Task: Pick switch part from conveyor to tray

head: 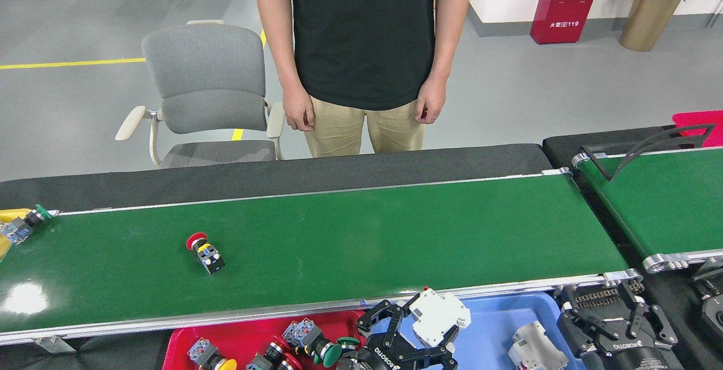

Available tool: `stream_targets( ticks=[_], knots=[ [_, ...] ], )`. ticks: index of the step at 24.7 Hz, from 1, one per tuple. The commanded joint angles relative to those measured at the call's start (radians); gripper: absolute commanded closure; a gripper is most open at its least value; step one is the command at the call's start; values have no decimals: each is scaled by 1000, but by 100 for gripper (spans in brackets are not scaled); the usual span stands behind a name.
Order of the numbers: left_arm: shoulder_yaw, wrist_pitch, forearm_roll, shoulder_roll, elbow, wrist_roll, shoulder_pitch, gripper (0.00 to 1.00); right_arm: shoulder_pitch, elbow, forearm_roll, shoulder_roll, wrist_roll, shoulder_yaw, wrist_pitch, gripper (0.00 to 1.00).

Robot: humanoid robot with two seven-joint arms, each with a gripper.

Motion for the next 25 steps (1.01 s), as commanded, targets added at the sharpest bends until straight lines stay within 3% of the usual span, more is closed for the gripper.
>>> stream_targets(
  ticks=[1, 3, 5, 9, 11, 13, 16, 19, 21, 25],
  knots=[
    [-2, 28, 1, -8, -11, 2, 5, 1, -8, -15, 0, -4, -12, -3, 6, 2],
    [52, 63, 1, -5, -23, 6, 5, 1, -8, -14, -2, -4, -12, -3, 6, 2],
    [187, 114, 4, 1, -69, 9, 19, 1, -8, -14, -2, -2, -12, -3, 6, 2],
    [565, 114, 5, 67, -144, 23, 111, 1, -5, -14, -2, -2, -12, -3, 6, 2],
    [739, 109, 7, 78, -140, 92, 145, 1, -7, -14, -2, -2, -12, -3, 6, 2],
    [864, 59, 10, 107, -126, 184, 252, 1, -10, -14, -2, -1, -13, -3, 6, 2],
    [950, -27, 34, 121, -135, 215, 372, 1, -7, -14, -2, -4, -13, -3, 5, 2],
    [959, -38, 97, 124, -132, 212, 383, 1, -11, -14, -3, -2, -12, -3, 5, 2],
    [957, -38, 114, 128, -137, 206, 364, 1, -16, -14, -3, -2, -12, -3, 5, 2],
    [951, -35, 109, 130, -105, 134, 221, 1, -17, -14, -3, -4, -12, 2, 3, 2]
  ],
)
